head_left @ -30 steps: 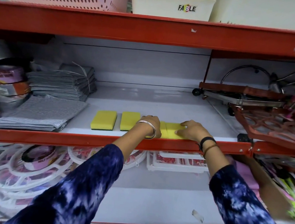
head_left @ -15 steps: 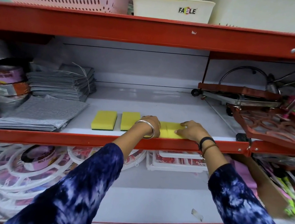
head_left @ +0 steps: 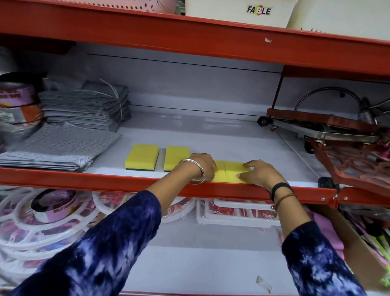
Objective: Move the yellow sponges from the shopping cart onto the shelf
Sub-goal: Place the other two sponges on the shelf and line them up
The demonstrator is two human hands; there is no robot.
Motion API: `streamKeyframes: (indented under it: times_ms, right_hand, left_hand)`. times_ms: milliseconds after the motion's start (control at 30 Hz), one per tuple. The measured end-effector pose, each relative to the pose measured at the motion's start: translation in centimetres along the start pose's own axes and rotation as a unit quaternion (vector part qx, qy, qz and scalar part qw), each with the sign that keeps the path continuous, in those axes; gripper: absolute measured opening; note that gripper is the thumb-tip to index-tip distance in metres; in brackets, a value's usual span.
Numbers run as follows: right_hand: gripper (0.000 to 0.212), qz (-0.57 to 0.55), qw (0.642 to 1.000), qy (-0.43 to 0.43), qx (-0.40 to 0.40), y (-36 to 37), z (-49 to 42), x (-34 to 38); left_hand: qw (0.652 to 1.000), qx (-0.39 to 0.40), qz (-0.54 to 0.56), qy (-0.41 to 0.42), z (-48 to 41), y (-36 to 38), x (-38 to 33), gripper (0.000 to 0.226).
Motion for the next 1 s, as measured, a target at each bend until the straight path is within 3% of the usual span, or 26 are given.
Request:
streamKeyframes:
  times_ms: [133,200,267,433,633,733,1000]
  right_hand:
    - [0.054,-0.045,0.997,0.01,-0.059,-0.9,0.1,0.1]
    - [0.05,-0.06,0.99,-0.03,-0.127,-2.2,0.9,1.4]
    - [0.044,-0.071,0.979,-0.097,-0.168,-2.8,2.1,3.9]
    - [0.042,-0.047,0.964,-0.24,-0.1,0.2,3.5,12.4]
    - [0.052,0.06,0.97,-0.234,-0.013,4.8,0.7,16.8]
    - [0.05,0.115,0.97,-0.213,0.015,6.5,0.2,16.7]
    - [0.047,0.096,0.972,-0.215,-0.013,6.7,2.5,14.9]
  left_hand:
    - [0.99,-0.108,0.093,-0.018,0.5,-1.9,2.0,0.037]
    - [0.976,-0.187,0.107,-0.03,1.2,-3.7,4.5,0.031]
    - [0.973,-0.209,0.091,-0.045,1.9,-4.6,7.4,0.029]
    - [0.984,-0.114,0.053,-0.123,4.5,-4.0,15.0,0.045]
    - [0.991,0.003,0.046,-0.123,6.8,-0.8,18.0,0.056]
    - [0.994,0.008,0.044,-0.102,7.1,0.0,17.9,0.056]
    - [0.995,-0.048,0.058,-0.058,7.2,0.4,16.1,0.043]
Point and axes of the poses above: each hand's wrist, its own z-axis away from the middle knuckle, its own y-axis out of the palm, x = y × z, the point moved 9 cm from there along -z, towards the middle knuckle, and after that the axes turned 10 degrees about y, right-handed, at the moved point
